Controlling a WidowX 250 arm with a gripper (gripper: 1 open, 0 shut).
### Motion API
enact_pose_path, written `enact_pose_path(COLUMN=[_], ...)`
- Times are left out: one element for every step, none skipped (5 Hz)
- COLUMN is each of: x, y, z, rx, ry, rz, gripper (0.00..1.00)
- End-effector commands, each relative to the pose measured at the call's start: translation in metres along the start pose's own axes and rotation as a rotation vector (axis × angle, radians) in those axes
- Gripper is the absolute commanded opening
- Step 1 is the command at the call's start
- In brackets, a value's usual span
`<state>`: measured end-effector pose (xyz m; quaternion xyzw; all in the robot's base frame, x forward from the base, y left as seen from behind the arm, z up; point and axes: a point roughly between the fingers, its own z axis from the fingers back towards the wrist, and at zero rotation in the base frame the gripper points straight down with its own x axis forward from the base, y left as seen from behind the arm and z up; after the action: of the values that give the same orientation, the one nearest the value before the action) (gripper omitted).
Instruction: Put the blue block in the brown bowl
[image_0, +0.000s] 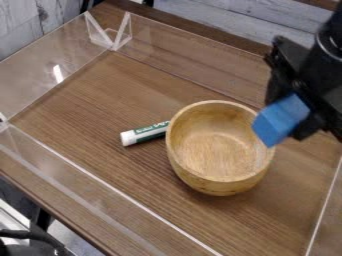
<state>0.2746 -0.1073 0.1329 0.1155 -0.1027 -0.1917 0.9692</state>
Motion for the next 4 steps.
enact_pose_path(x=[0.0053,0.0057,0.0060,0.0070], y=[0.0093,0.0108,0.0121,0.0125], z=[0.0146,0.0114,0.0093,0.0082], rx=[0.002,0.002,0.003,0.004], ry=[-0.083,-0.104,-0.127,-0.157], rz=[0.017,0.021,0.023,0.023], gripper=[0.00,0.00,0.00,0.00])
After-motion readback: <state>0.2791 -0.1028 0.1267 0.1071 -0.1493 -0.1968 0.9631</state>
